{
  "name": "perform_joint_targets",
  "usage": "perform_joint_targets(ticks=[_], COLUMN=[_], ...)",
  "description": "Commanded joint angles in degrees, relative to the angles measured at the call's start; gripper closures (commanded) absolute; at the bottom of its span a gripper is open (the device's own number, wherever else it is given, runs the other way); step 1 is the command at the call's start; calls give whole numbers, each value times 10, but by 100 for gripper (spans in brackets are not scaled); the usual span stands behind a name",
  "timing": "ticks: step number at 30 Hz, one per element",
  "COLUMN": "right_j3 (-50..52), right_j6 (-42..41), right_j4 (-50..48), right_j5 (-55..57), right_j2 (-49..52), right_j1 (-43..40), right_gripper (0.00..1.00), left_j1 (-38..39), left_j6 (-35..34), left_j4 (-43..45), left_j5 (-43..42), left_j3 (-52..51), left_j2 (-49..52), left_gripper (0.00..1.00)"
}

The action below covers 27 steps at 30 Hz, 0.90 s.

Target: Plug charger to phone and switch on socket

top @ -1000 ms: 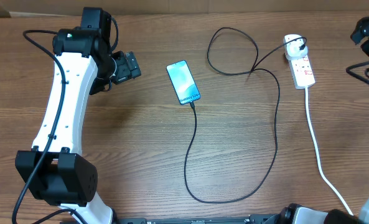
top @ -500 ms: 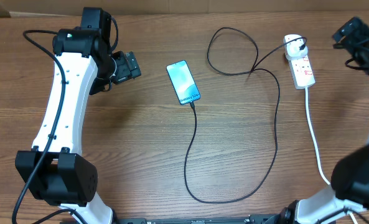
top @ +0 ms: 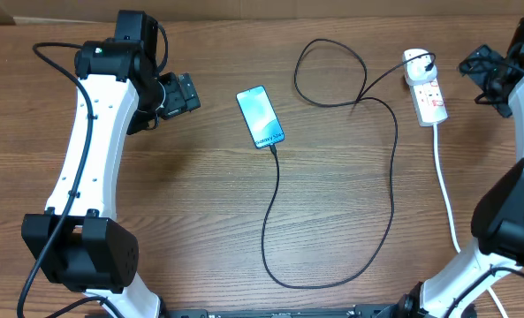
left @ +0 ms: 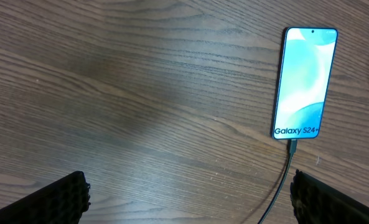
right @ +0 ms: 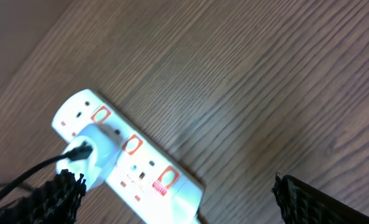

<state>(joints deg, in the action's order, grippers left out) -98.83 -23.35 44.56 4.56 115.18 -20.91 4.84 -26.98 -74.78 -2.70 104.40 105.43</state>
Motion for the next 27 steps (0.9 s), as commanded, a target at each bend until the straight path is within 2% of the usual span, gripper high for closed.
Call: perform_joint_targets(ticks=[1, 10, 27], right_j3=[2, 2, 2], right_j6=[-3, -7, -7], right_j4=[-19, -57, -66], right_j5=[5, -81, -51], right_j2=[42, 75, 137], right_j1=[2, 4, 7], right_gripper=[0, 0, 0], left_j1=[0, 0, 0], left_j6=[4, 4, 4], left_j4=[1, 1, 1], left_j5=[8, 8, 8], left_j3=[4, 4, 4], left_j2=[-3, -3, -3], left_gripper=[0, 0, 0])
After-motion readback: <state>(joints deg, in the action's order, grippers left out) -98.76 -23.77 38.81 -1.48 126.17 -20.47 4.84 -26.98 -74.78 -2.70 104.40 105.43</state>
